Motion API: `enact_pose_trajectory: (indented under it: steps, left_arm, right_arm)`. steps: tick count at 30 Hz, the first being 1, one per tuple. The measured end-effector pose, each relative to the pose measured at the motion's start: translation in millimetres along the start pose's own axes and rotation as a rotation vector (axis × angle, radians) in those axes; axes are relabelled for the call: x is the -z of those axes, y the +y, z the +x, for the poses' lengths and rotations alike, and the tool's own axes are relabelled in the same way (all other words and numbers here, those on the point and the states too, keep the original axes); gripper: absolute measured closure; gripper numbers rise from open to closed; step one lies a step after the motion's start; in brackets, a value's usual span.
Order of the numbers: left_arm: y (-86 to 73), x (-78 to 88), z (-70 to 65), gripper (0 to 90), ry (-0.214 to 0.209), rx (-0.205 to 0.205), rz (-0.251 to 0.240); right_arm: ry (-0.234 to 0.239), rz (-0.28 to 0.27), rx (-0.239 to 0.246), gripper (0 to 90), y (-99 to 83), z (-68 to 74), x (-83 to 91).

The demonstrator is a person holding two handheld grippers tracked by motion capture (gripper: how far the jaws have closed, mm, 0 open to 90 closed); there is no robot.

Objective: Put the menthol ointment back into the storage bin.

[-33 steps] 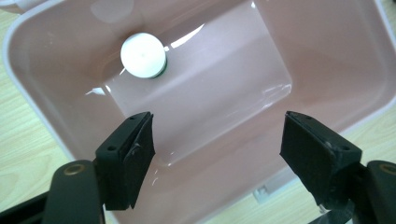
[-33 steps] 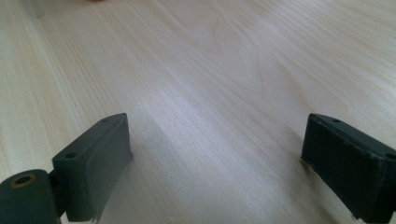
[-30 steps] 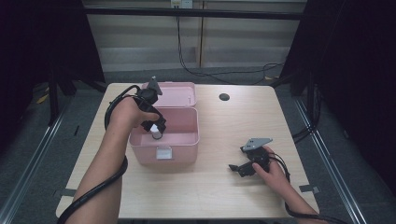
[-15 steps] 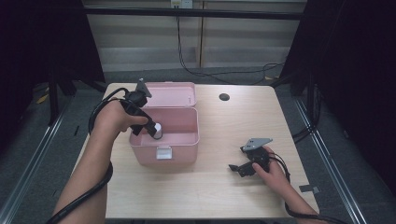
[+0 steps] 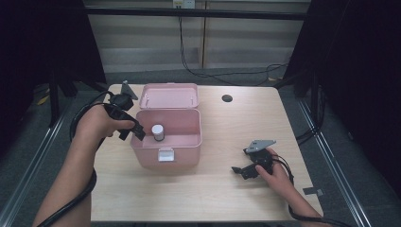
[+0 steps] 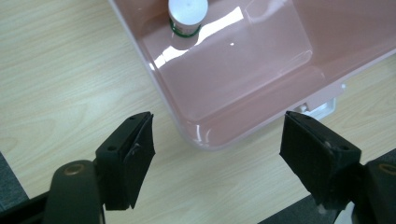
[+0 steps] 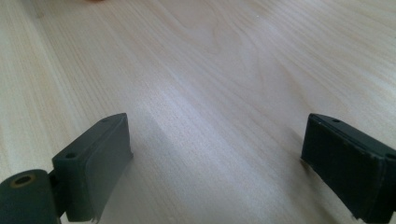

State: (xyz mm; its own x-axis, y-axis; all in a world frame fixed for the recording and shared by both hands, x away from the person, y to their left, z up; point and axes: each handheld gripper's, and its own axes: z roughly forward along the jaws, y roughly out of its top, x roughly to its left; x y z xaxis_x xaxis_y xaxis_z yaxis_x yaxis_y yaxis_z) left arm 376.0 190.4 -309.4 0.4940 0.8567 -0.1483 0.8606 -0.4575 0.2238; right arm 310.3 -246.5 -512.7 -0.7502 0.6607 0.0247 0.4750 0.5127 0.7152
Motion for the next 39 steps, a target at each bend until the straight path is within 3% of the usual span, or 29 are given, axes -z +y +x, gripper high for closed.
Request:
enact_pose_trajectory:
  steps: [12, 22, 37, 39]
  left_arm:
    - [-28.2, 0.0, 17.7, 25.5, -0.001, 0.027, -0.009]
    - [-48.1, -10.0, 27.5, 25.1, -0.007, 0.005, -0.025]
    - [-81.8, -51.8, 32.2, 24.6, -0.021, -0.067, -0.044]
    - [-85.1, -56.9, 33.0, 24.6, -0.021, -0.056, -0.059]
  right_arm:
    - [-0.001, 0.0, 0.0, 7.6, 0.0, 0.0, 0.0]
    - [-0.002, -0.002, -0.001, 7.6, -0.1, 0.1, -0.1]
    - [0.001, -0.001, -0.003, 7.6, -0.2, 0.3, -0.1]
    - [0.0, 0.0, -0.002, 7.6, -0.2, 0.2, 0.0]
